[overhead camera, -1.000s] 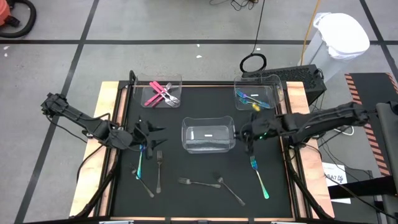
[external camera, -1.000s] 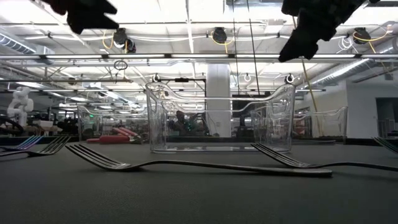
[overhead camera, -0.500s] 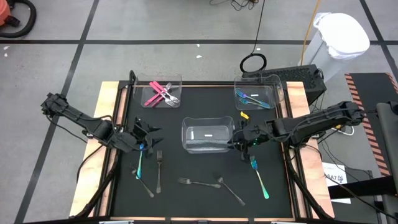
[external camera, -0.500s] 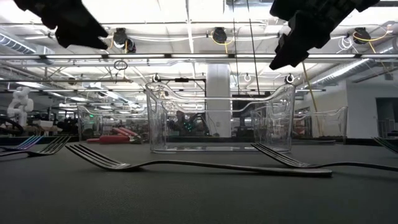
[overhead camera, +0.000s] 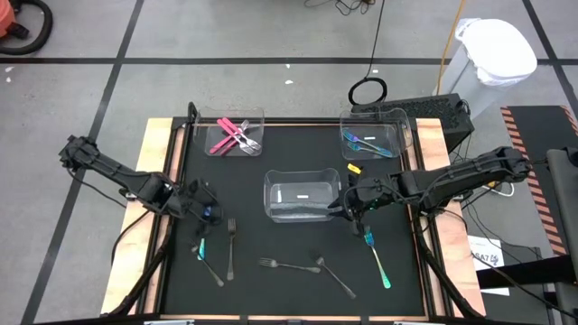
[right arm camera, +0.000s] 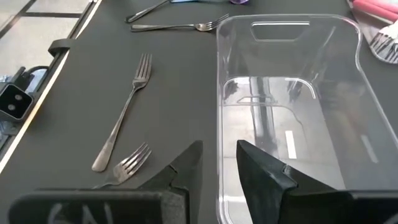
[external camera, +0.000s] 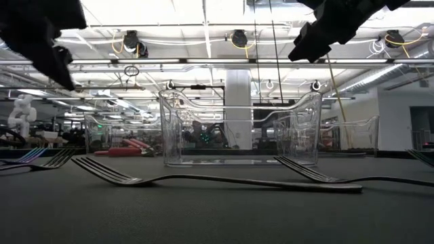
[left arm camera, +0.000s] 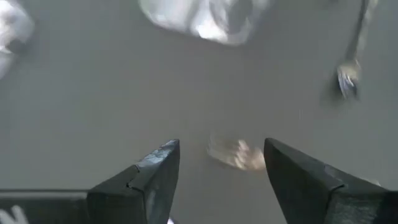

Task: Sort silverware by color (type)
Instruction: Put the blue fork into the right transparent bin

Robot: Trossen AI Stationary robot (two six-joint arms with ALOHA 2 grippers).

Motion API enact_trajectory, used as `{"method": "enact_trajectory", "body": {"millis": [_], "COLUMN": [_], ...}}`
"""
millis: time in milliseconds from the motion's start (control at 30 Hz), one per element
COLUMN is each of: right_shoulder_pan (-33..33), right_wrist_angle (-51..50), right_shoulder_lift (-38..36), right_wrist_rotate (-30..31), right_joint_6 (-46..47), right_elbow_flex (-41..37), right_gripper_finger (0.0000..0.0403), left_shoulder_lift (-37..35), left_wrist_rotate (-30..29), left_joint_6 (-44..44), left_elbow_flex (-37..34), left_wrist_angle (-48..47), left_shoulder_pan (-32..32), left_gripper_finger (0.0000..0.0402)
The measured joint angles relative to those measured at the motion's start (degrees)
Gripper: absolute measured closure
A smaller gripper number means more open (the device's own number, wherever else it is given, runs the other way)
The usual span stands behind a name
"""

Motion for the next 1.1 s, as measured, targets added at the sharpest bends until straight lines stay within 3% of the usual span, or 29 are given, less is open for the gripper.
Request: {"method": "enact_trajectory", "body": {"millis": [133,400,600,700,867,1000,1100], "right_shoulder_pan": [0.0,0.0,0.0,0.0,0.0,0.0,0.0], "right_wrist_angle": [0.26,2.18,2.18,2.18,2.16,2.16,2.16], "right_shoulder_lift": [0.0,0.0,0.0,0.0,0.0,0.0,0.0], "right_wrist_rotate": [0.0,0.0,-0.02,-0.02,-0.02,-0.02,-0.02], "right_joint_6": [-0.03,-1.55,-2.83,-2.83,-3.14,-4.1,-4.12], "right_elbow_flex": [0.0,0.0,0.0,0.0,0.0,0.0,-0.02], "right_gripper_finger": [0.0308,0.0308,0.0308,0.0308,0.0308,0.0308,0.0308], "left_shoulder_lift": [0.0,0.0,0.0,0.0,0.0,0.0,0.06], "left_wrist_rotate": [4.89,5.46,9.69,11.27,11.19,10.49,10.42], "left_joint_6": [-1.54,-0.83,-0.68,0.84,12.99,15.56,10.14], "left_elbow_flex": [0.0,0.02,0.03,0.03,0.04,0.09,0.09], "left_wrist_angle": [-3.29,-6.94,-13.74,-14.87,-14.82,-14.5,-14.13], "left_shoulder_pan": [1.04,4.51,8.44,9.76,10.97,11.47,11.47], "left_gripper_finger": [0.0193,0.0234,0.0259,0.0262,0.0262,0.0262,0.0262]}}
